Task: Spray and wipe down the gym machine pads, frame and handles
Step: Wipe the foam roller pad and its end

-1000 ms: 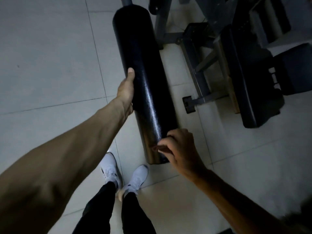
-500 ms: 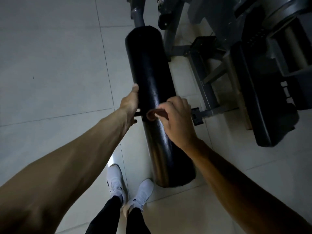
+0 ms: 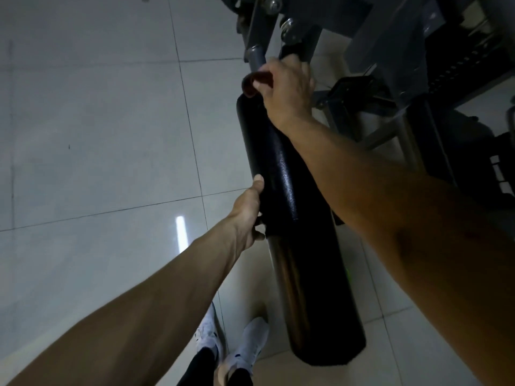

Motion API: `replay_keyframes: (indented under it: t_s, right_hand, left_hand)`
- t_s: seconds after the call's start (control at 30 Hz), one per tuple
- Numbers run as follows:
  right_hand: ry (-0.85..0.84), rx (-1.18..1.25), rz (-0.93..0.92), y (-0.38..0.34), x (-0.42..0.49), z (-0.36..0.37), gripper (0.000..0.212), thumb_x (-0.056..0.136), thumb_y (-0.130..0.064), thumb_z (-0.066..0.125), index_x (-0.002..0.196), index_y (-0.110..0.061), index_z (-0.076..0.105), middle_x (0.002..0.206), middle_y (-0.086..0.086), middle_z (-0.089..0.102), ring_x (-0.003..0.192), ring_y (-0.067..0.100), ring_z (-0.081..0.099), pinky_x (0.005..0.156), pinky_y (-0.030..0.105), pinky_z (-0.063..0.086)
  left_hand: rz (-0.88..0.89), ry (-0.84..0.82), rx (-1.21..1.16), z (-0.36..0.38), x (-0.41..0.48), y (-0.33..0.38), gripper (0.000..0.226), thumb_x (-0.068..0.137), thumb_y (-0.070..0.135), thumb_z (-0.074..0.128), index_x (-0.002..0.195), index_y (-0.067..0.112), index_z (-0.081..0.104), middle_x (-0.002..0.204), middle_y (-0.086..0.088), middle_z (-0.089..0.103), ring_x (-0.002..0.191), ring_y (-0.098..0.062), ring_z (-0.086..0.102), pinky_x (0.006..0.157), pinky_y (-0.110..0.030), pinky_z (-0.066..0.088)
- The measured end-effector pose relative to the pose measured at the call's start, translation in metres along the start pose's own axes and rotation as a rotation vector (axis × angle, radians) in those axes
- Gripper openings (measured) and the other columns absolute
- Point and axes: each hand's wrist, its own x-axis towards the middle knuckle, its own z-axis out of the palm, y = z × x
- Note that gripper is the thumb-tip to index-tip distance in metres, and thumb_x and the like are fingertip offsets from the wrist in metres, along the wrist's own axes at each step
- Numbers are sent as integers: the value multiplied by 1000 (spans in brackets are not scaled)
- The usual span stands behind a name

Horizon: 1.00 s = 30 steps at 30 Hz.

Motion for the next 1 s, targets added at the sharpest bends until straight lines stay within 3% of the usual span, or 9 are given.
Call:
replay_keyframes:
  t_s: [0.2, 0.33, 0.5, 0.67, 0.73, 0.8, 0.87, 0.97, 1.0]
  right_hand:
    - [-114, -1, -109, 29, -80, -28, 21, 98, -36, 66, 116, -25, 68, 122, 5, 56, 120, 26, 48, 98, 38, 35]
    - [-146, 43, -164, 53, -177, -48, 22, 97, -38, 59, 110, -23, 68, 112, 4, 57, 107, 23, 50, 87, 33, 32]
    - [-176, 59, -228, 82, -285, -66, 17, 95, -38, 62, 101, -23, 70, 104, 3, 54, 95, 24, 50, 80, 40, 40]
    - [-246, 143, -276, 112, -386, -95, 13, 90, -28, 77, 99, -20, 72, 101, 2, 54, 89, 27, 53, 75, 45, 44]
    - [-268, 188, -340, 121, -419, -108, 13, 98, -29, 68, 98, -17, 74, 102, 2, 54, 90, 27, 52, 78, 47, 44]
    - [-262, 220, -418, 125, -443, -118, 36, 108, -33, 46, 97, -14, 75, 105, 0, 50, 93, 25, 50, 85, 48, 44]
    - [-240, 217, -463, 125, -447, -120, 45, 110, -35, 39, 95, -13, 76, 105, 0, 48, 93, 26, 50, 87, 49, 44]
    - [-212, 151, -431, 122, -421, -102, 10, 99, -24, 66, 98, -16, 73, 105, 3, 51, 92, 29, 53, 81, 47, 44]
    - [-189, 137, -377, 117, -404, -94, 11, 91, -21, 75, 100, -17, 71, 106, 4, 53, 93, 29, 53, 80, 46, 43]
  left_hand:
    - [48, 65, 32, 9, -25, 7, 59, 94, 72, 52, 125, 23, 63, 114, -2, 71, 103, -27, 68, 91, -49, 58]
    - [102, 125, 4, 17, -32, -2, 59, 89, 73, 58, 115, 22, 69, 108, -2, 74, 99, -26, 70, 83, -43, 61]
    - [178, 164, -3, 26, -36, -40, 71, 79, 83, 59, 120, 26, 68, 113, 4, 73, 110, -20, 66, 106, -45, 48]
    - [187, 116, -19, 42, -48, -48, 64, 85, 84, 47, 113, 31, 68, 103, 6, 74, 99, -19, 69, 91, -44, 53]
    - [219, 136, -3, 43, -50, -49, 69, 85, 85, 48, 121, 30, 67, 106, 6, 75, 97, -18, 70, 89, -43, 56]
    - [232, 143, 7, 44, -51, -50, 69, 85, 85, 48, 123, 29, 67, 104, 6, 76, 89, -15, 73, 82, -38, 58]
    - [246, 158, 5, 45, -52, -49, 67, 84, 84, 50, 119, 29, 68, 99, 8, 78, 77, -11, 77, 69, -31, 59]
    - [243, 198, -7, 47, -49, -47, 71, 79, 85, 57, 118, 27, 68, 102, 5, 78, 81, -16, 77, 64, -31, 58]
    - [240, 217, -3, 47, -47, -46, 74, 77, 86, 59, 119, 25, 68, 104, 3, 78, 86, -18, 76, 68, -33, 58]
